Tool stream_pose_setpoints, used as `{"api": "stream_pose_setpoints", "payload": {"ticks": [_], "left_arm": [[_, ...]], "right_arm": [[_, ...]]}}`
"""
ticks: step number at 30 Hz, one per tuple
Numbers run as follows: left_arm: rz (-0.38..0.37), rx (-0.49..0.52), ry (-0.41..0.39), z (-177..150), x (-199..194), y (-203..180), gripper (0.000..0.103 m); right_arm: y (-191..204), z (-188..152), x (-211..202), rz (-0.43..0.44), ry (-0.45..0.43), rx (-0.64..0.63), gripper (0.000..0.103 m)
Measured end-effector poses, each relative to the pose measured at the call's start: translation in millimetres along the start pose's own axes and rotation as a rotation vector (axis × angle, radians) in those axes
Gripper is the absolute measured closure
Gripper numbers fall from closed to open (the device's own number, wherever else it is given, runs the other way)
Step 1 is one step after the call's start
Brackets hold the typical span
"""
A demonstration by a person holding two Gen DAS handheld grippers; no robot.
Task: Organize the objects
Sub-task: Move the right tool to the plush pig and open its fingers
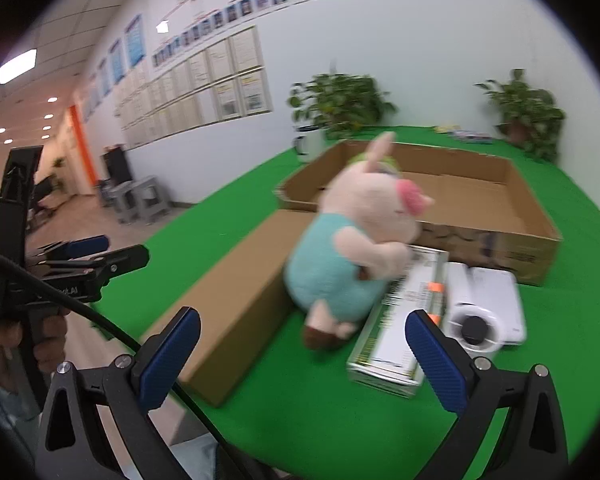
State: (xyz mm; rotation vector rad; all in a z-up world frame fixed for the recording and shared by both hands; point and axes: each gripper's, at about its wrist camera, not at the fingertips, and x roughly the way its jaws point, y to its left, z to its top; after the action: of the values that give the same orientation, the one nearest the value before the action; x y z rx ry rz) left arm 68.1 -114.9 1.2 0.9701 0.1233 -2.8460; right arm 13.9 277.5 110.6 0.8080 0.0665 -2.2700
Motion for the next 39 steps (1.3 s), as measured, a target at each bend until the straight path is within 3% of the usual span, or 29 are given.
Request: {"api": "stream_pose_setpoints", "payload": {"ticks": [3,6,8,11,14,16,18,23,31,39], "left_arm": [[0.085,-0.008,-0.019,2.0,-38.5,41.3,0.001],[0.180,0.026,0.014,0.2,-59.4,67.6,0.001],[0.169,0.016,0.043,-1.9,-59.8,77.2,0.001],[0.104,-0.013,0.073,-6.4,-41.0,79.3,0.001],[-0.052,-0.035,0.120,-8.8,-2.2,71.3,0.001],[-0.154,-0.062,0.167,-9.3,32.6,66.4,0.001],[-0.236,-0.091,0.222,-6.0,66.0,61.0,0.002],[-0.408,-0.133,0.334,-5.4,113.4,51.9,0.002],[-0.670,-0.284,0.494,-28.1,150.8,40.4,0.003],[-0.750,-0.279,0.505,-48.6,129.1,33.7,0.007]], "right_arm": [[26.2,12.7,18.4,0.158,0.077,0.002,0.001],[54.1,20.9,39.8,0.342,0.158,0.060,0.001],[71.3,23.1,49.5,0.381,0.175,0.067,0.001],[86.3,14.7,67.4,0.299,0.191,0.040,0.001],[82.1,0.5,85.8,0.120,0.260,0.029,0.001],[81.0,-2.9,84.9,0.009,0.232,0.001,0.001],[78.4,-6.1,86.3,0.002,0.247,0.031,0.001],[63.3,-8.3,96.2,-0.109,0.260,0.119,0.001],[55.2,-11.5,94.8,-0.090,0.255,0.167,0.003],[59.6,-26.8,78.5,-0.037,0.309,0.188,0.005]]}}
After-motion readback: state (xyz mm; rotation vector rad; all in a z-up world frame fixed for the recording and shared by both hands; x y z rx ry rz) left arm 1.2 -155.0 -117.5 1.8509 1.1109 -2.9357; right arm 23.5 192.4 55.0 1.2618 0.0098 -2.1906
